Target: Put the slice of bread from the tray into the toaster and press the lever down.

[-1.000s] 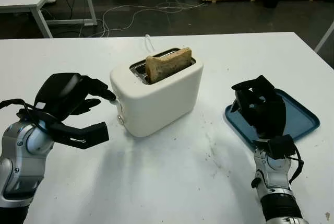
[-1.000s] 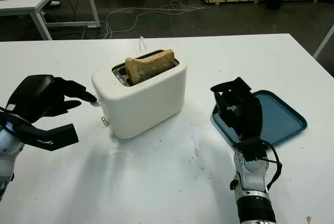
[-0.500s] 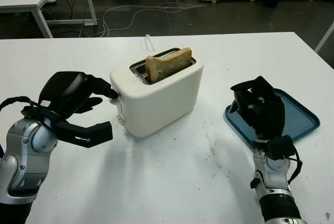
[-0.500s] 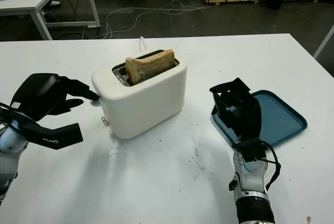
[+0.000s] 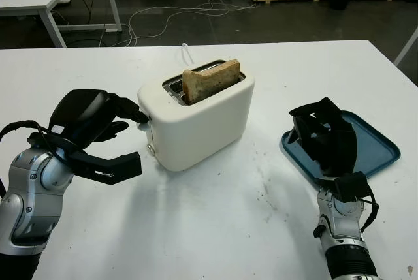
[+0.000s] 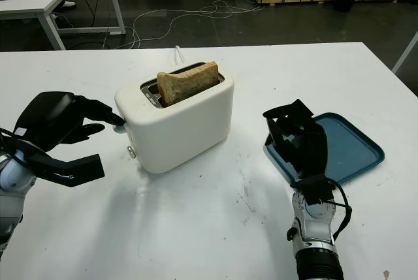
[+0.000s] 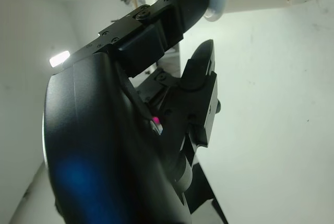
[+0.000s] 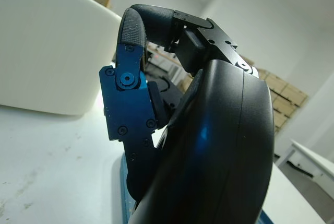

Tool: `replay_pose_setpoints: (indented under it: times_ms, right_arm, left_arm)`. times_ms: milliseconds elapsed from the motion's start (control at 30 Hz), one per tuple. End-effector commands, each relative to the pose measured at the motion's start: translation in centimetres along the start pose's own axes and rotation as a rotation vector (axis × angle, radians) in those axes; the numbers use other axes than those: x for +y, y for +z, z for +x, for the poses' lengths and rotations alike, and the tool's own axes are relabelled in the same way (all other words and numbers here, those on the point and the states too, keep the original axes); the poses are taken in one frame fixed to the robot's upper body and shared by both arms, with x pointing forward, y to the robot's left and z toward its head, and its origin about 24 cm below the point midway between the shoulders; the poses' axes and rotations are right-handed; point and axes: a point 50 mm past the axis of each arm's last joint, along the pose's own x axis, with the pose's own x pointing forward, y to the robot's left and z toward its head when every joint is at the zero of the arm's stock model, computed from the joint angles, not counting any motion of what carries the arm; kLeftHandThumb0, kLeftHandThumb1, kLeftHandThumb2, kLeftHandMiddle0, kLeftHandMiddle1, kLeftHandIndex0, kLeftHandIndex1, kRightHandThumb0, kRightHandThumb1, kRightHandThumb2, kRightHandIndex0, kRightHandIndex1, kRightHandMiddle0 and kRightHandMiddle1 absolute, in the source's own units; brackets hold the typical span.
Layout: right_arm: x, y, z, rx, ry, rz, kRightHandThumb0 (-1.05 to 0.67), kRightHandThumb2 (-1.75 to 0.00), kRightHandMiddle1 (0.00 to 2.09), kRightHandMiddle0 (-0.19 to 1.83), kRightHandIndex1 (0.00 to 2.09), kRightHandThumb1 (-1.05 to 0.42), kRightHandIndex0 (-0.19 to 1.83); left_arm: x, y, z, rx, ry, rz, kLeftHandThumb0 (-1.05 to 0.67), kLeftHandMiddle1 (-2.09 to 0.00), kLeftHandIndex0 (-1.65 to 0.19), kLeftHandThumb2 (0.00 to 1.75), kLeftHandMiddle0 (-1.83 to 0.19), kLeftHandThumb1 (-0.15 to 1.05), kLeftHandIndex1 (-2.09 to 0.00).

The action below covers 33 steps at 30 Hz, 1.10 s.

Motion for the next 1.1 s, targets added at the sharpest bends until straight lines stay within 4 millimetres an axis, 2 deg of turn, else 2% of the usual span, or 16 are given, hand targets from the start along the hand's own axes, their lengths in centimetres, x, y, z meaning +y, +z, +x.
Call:
replay_pose_setpoints:
  times_ms: [0, 133, 300, 400, 500, 633, 900, 1067]
  right_arm:
    - [-0.2, 0.6, 0.1, -0.036, -0.007, 0.004, -0.37, -0.28, 1.75, 0.62, 1.75, -0.92, 0.95]
    - [-0.3, 0.6, 0.0, -0.037, -0.004, 0.008, -0.37, -0.28, 1.75, 0.61, 1.75, -0.92, 0.94]
    - [-0.5, 0.9, 0.0, -0.054, -0.002, -0.008, -0.37, -0.29, 1.75, 0.61, 1.75, -0.92, 0.94]
    - [-0.5, 1.1, 0.1, -0.069, -0.002, -0.001, -0.36, -0.28, 1.75, 0.61, 1.75, -0.92, 0.94]
    - [-0.6, 1.4, 0.1, -0.079, 0.003, -0.002, -0.37, -0.28, 1.75, 0.62, 1.75, -0.92, 0.94]
    - [-0.6, 1.4, 0.1, -0.079, 0.002, -0.003, -0.37, -0.28, 1.75, 0.63, 1.75, -0.92, 0.95]
    - [-0.9, 1.7, 0.2, -0.09, 0.016, -0.022, -0.38, -0.3, 1.75, 0.63, 1.75, -0.92, 0.96]
    - [-0.9, 1.6, 0.2, -0.08, 0.02, -0.02, -0.38, -0.3, 1.75, 0.63, 1.75, -0.92, 0.96]
  left_arm:
    - [-1.0, 0.1, 0.3, 0.002, -0.022, 0.034, 0.08, -1.7, -1.28, 0.06, -1.03, 0.92, -0.09]
    - [-2.6, 0.1, 0.7, 0.038, -0.05, 0.079, 0.07, -1.73, -1.37, 0.04, -0.97, 0.92, -0.14]
    - [-5.1, 0.5, 0.9, 0.073, -0.088, 0.066, 0.11, -1.66, -1.18, 0.05, -0.97, 0.92, -0.04]
    - [-7.0, 0.6, 0.7, 0.107, -0.094, 0.059, 0.13, -1.58, -1.18, 0.03, -0.98, 0.92, -0.03]
    - [-8.6, 1.0, 0.3, 0.123, -0.096, 0.037, 0.16, -1.59, -1.19, 0.03, -0.97, 0.92, -0.03]
    - [-10.5, 1.6, -0.3, 0.167, -0.111, -0.032, 0.15, -1.56, -1.13, 0.12, -0.96, 0.92, 0.0]
    - [-12.6, 2.5, -1.3, 0.221, -0.119, -0.113, 0.16, -1.64, -1.12, 0.19, -0.89, 0.92, 0.0]
    - [-13.3, 2.7, -1.5, 0.243, -0.143, -0.13, 0.15, -1.59, -1.12, 0.27, -0.83, 0.92, -0.01]
